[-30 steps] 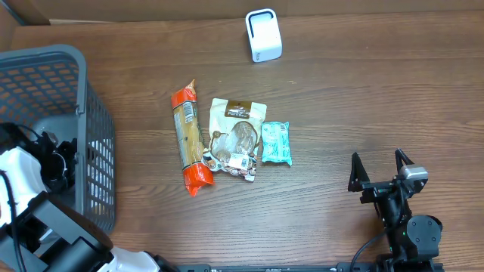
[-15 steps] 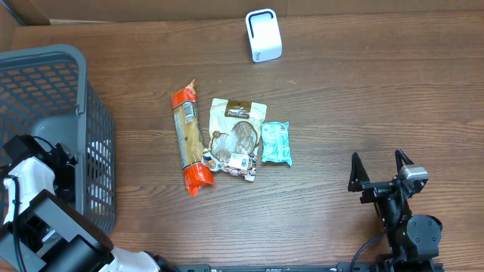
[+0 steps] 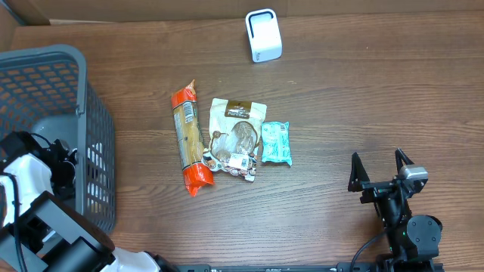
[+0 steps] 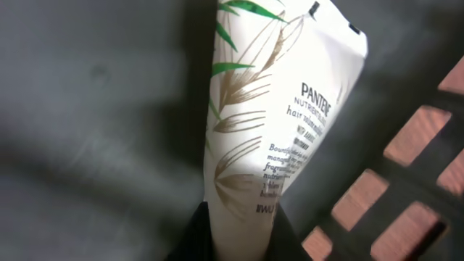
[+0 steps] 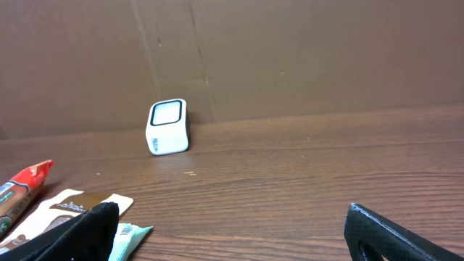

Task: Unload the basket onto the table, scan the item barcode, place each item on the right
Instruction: 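Reach into the basket and grasp the white Pantene tube, then place the white Pantene tube on the table right of the green packet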

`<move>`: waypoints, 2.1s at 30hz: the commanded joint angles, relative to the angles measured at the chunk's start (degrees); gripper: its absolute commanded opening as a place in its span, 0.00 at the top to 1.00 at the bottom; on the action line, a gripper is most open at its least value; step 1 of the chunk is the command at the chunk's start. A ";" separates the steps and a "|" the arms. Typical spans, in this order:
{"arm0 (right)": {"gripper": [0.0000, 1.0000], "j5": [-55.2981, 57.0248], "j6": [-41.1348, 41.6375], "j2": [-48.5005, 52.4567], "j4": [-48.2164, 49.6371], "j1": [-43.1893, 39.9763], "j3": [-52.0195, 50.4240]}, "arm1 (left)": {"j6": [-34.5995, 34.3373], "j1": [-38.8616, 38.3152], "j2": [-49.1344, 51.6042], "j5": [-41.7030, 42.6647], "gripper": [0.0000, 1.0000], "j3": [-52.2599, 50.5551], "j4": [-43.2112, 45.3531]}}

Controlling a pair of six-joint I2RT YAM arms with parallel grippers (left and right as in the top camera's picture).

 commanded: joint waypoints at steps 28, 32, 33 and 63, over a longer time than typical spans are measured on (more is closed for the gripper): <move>0.00 0.74 0.42 -0.68 0.22 0.28 -0.61 | -7.91 -41.44 -1.81 0.85 0.95 71.14 -42.97; 0.00 0.74 0.42 -0.68 0.22 0.28 -0.61 | -13.38 -52.59 -1.73 2.69 0.96 61.46 -35.56; 0.00 0.74 0.42 -0.68 0.22 0.28 -0.61 | -14.53 -55.30 -1.73 3.32 0.95 58.07 -32.72; 0.00 0.74 0.42 -0.68 0.22 0.28 -0.61 | -54.66 -86.42 15.74 4.48 0.78 10.01 36.79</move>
